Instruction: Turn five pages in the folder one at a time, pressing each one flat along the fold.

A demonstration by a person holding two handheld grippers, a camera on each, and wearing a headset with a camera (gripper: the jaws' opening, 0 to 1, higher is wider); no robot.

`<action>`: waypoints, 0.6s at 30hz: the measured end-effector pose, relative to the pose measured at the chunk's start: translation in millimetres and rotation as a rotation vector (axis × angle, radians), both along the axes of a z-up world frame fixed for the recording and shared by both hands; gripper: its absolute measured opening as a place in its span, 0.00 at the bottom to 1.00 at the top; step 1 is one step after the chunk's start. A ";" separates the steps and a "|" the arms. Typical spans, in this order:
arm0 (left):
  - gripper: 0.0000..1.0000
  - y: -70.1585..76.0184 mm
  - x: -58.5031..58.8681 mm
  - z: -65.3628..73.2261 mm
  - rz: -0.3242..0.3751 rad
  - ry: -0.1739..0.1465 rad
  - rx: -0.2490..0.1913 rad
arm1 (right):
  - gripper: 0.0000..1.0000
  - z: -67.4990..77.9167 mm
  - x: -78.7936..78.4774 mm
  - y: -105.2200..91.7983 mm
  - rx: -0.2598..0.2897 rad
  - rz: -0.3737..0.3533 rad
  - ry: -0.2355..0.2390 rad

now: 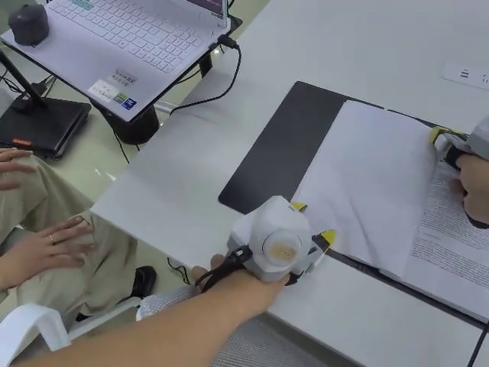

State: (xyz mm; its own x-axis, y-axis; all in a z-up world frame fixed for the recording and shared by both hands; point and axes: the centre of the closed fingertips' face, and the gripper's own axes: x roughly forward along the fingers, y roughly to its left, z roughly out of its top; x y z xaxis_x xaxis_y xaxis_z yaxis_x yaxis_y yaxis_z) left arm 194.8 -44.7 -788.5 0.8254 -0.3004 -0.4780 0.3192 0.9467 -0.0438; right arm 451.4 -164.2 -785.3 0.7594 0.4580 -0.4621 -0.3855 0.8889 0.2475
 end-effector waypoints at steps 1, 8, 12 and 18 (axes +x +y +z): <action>0.34 0.1 0.0 0.0 0.000 0.000 0.000 | 0.00 0.1 0.2 -0.2 0.002 0.000 0.002; 0.34 0.5 0.2 -0.2 0.000 -0.001 -0.002 | 0.00 2.0 -10.6 -0.4 0.013 0.021 0.002; 0.34 0.6 1.0 -0.8 0.001 -0.002 -0.004 | 0.00 1.8 -25.2 -1.6 0.018 0.057 -0.002; 0.34 0.1 1.2 -0.5 0.002 -0.004 -0.006 | 0.00 0.2 -42.9 1.3 0.039 0.106 -0.006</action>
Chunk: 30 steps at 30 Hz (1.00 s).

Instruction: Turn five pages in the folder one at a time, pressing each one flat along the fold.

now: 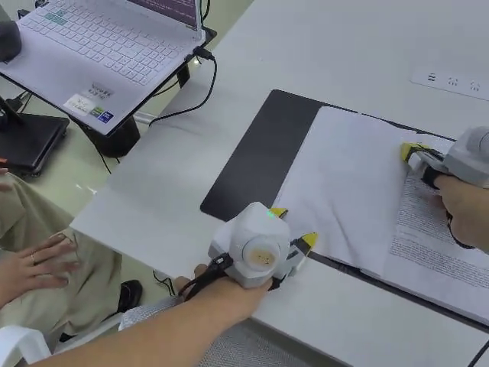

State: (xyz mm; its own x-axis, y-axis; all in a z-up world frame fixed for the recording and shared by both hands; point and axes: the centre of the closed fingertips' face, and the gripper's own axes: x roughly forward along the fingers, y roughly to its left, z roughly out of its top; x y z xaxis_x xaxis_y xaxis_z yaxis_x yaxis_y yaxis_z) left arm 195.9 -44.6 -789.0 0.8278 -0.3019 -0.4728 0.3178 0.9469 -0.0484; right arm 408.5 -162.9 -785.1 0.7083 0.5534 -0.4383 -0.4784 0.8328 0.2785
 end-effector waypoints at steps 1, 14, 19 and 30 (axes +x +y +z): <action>0.34 -0.1 0.1 0.0 0.000 -0.001 0.000 | 0.00 -0.3 -1.9 0.4 0.003 0.004 0.003; 0.34 -0.5 1.4 -2.5 0.001 -0.004 -0.002 | 0.00 -1.5 -31.7 0.8 0.037 0.026 0.022; 0.34 -0.7 1.1 -1.7 0.001 -0.005 -0.003 | 0.00 5.1 -47.6 0.9 0.048 0.026 0.025; 0.34 -0.7 1.2 -1.0 0.002 -0.005 -0.006 | 0.00 18.0 -88.4 -2.9 0.060 0.043 0.032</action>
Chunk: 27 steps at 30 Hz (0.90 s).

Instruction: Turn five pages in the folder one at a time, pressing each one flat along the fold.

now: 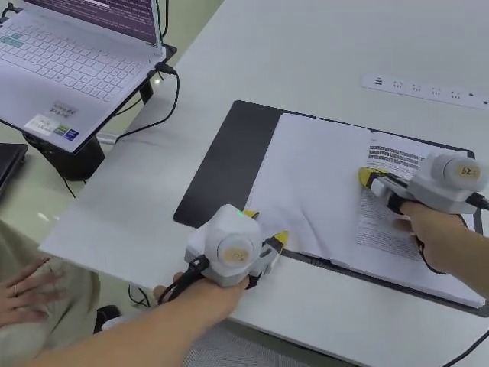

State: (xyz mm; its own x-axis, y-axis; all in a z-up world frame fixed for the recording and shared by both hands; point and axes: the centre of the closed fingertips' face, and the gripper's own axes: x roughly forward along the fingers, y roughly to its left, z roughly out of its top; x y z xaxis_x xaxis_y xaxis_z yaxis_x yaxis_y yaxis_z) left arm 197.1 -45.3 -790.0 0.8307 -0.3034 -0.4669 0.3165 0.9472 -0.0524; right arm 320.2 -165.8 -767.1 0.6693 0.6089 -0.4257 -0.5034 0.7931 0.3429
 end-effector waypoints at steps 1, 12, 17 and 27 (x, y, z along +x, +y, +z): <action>0.34 0.0 -0.1 0.2 0.000 0.000 0.000 | 0.00 0.2 -3.8 -0.6 -0.004 0.005 0.001; 0.34 0.5 0.4 -0.6 0.001 -0.002 -0.003 | 0.00 -0.6 -32.4 -3.5 0.004 0.018 0.034; 0.34 0.6 0.8 -1.2 0.001 -0.003 -0.003 | 0.00 -1.9 -45.0 -3.9 0.006 0.014 0.041; 0.34 0.8 1.3 -2.1 0.001 -0.004 -0.004 | 0.00 -3.6 -73.2 -4.5 -0.005 0.020 0.046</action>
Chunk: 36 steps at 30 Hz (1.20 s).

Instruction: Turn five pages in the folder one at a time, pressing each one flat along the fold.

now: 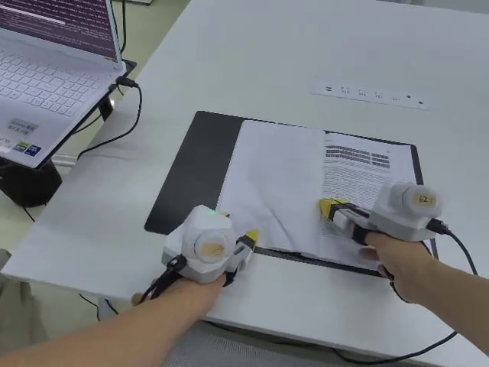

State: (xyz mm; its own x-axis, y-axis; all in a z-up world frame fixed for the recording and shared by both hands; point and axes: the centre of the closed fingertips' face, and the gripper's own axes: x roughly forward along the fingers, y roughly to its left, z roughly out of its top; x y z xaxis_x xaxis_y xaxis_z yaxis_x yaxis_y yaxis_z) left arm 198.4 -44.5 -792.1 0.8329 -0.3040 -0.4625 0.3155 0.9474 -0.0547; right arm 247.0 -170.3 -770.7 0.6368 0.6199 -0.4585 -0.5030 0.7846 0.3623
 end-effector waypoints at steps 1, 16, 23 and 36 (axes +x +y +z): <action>0.34 0.0 -0.2 0.2 0.000 0.000 0.000 | 0.00 -0.6 -3.3 -0.2 -0.003 0.002 0.001; 0.34 -0.3 -3.0 4.3 0.000 -0.001 -0.001 | 0.00 -9.8 -51.5 -4.1 -0.059 0.051 -0.003; 0.34 0.0 -4.2 5.6 0.000 -0.001 0.000 | 0.00 -11.3 -79.9 -3.2 -0.074 0.087 0.017; 0.34 0.1 -4.4 6.2 0.001 0.001 0.006 | 0.00 46.1 -123.0 7.5 0.202 0.048 0.151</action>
State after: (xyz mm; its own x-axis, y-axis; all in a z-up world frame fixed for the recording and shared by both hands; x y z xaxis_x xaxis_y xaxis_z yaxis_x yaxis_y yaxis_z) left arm 194.0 -44.5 -785.9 0.8326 -0.3007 -0.4652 0.3146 0.9479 -0.0496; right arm 124.0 -162.8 -724.6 0.5376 0.7367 -0.4102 -0.4663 0.6651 0.5833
